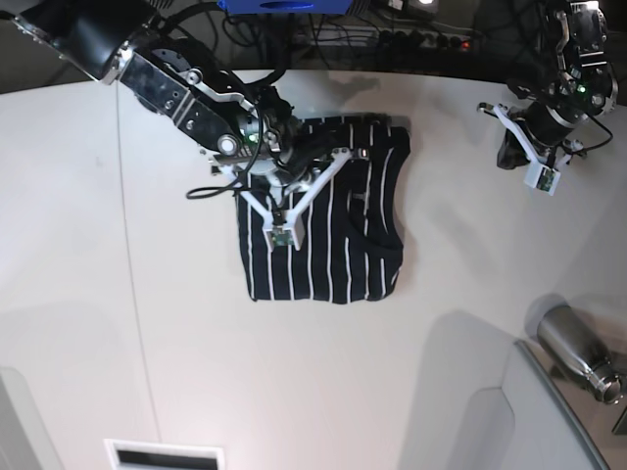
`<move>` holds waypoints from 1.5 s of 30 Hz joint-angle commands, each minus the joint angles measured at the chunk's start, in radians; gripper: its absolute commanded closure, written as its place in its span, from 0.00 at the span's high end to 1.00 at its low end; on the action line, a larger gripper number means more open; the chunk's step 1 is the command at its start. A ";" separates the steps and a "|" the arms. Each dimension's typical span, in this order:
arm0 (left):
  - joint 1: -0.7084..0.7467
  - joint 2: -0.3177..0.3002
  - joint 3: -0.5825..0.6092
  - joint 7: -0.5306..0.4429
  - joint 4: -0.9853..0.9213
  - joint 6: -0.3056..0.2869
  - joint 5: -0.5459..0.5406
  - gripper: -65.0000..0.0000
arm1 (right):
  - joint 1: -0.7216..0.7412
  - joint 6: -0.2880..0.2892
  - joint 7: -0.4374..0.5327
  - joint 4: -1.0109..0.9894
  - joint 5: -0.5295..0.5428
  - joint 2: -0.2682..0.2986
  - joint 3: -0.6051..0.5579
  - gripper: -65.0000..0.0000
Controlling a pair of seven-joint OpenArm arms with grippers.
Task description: Layout the t-shirt on the table in an organized manner, then fold the t-shirt properly
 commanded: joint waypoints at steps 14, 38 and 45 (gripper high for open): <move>0.050 0.051 -0.093 0.178 0.117 -0.118 -0.310 0.00 | -0.177 0.002 0.004 0.079 -0.157 0.023 0.202 0.01; -0.401 0.184 0.144 0.275 -0.533 -0.122 -0.633 0.96 | -0.258 0.002 0.007 0.128 -0.156 0.085 0.351 0.01; -0.402 0.210 0.165 0.233 -0.619 -0.122 -0.603 0.96 | -0.258 0.002 0.007 0.128 -0.156 0.080 0.351 0.01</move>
